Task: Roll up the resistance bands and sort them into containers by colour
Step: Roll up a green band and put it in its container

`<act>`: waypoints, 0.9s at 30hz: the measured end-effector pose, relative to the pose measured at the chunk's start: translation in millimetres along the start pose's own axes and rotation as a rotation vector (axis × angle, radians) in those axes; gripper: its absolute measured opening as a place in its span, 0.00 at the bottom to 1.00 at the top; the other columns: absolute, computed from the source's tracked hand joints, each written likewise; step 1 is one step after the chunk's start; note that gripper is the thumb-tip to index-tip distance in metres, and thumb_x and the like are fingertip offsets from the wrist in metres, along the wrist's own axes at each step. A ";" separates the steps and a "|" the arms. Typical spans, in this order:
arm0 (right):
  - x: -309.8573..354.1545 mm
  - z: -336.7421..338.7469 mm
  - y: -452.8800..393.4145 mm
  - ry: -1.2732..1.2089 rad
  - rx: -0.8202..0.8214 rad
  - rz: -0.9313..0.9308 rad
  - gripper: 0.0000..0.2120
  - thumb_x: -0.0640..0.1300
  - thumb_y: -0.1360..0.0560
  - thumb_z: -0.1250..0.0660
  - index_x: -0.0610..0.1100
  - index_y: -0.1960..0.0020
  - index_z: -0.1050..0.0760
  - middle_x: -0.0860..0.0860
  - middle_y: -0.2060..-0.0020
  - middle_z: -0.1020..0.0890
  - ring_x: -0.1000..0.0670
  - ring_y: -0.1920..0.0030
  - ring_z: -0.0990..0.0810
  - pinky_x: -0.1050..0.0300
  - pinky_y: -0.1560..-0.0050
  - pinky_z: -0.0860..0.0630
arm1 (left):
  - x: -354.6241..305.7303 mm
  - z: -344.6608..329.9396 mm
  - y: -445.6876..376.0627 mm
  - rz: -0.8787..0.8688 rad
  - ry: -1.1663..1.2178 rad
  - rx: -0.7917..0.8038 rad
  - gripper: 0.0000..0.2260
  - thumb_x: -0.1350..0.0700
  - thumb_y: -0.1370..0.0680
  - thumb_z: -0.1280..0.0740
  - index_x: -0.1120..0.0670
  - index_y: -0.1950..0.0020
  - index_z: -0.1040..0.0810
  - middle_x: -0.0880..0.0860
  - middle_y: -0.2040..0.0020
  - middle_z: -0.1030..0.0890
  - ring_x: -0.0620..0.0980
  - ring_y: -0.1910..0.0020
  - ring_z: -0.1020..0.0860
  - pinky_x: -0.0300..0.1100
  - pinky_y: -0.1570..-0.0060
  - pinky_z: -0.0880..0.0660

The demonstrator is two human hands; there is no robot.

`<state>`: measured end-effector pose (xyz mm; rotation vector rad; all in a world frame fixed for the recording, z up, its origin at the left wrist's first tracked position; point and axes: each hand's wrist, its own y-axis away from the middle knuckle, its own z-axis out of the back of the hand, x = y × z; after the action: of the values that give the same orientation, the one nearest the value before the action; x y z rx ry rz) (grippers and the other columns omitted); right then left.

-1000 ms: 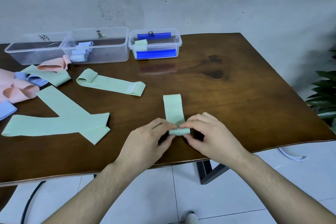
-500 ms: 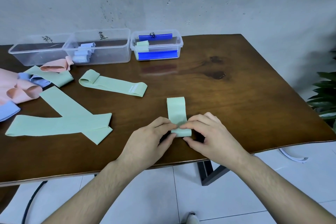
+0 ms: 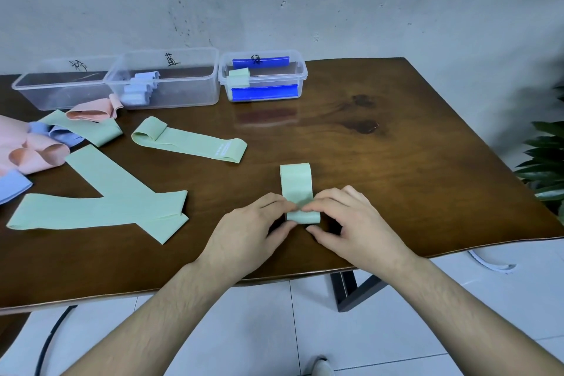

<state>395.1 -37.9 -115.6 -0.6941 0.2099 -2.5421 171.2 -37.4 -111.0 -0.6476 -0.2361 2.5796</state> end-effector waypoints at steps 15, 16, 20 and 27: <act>-5.9 1.5 -10.6 0.017 0.008 -0.028 0.17 0.53 0.23 0.31 0.57 0.34 0.23 0.64 0.41 0.24 0.59 0.45 0.32 0.54 0.41 0.28 | 0.8 -0.1 -6.0 0.015 -0.022 -0.029 0.10 0.46 0.20 0.37 0.43 0.40 0.23 0.38 0.40 0.25 0.41 0.66 0.27 0.37 0.70 0.24; -6.3 1.7 -10.5 0.014 0.012 -0.030 0.17 0.52 0.23 0.30 0.57 0.34 0.23 0.64 0.41 0.23 0.59 0.45 0.32 0.54 0.41 0.28 | 0.8 -0.3 -6.0 0.018 -0.026 -0.031 0.10 0.46 0.20 0.37 0.43 0.40 0.23 0.38 0.40 0.25 0.41 0.65 0.26 0.37 0.70 0.24; -7.8 2.3 -13.7 0.007 0.013 -0.030 0.15 0.51 0.22 0.30 0.58 0.36 0.22 0.64 0.43 0.22 0.59 0.46 0.31 0.53 0.41 0.28 | -0.2 -0.6 -5.8 0.008 -0.035 -0.031 0.11 0.45 0.20 0.38 0.44 0.39 0.23 0.38 0.40 0.25 0.42 0.68 0.28 0.30 0.73 0.30; -8.9 4.9 -20.9 0.027 0.051 -0.043 0.16 0.53 0.21 0.33 0.55 0.34 0.22 0.63 0.40 0.22 0.58 0.43 0.32 0.51 0.38 0.28 | -2.1 -0.7 -9.4 -0.024 -0.096 -0.015 0.13 0.48 0.22 0.31 0.44 0.38 0.23 0.40 0.40 0.24 0.42 0.70 0.28 0.30 0.75 0.34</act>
<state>395.5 -15.4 -109.6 -0.6517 0.1408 -2.5895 177.0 -30.2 -108.2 -0.5235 -0.2934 2.5907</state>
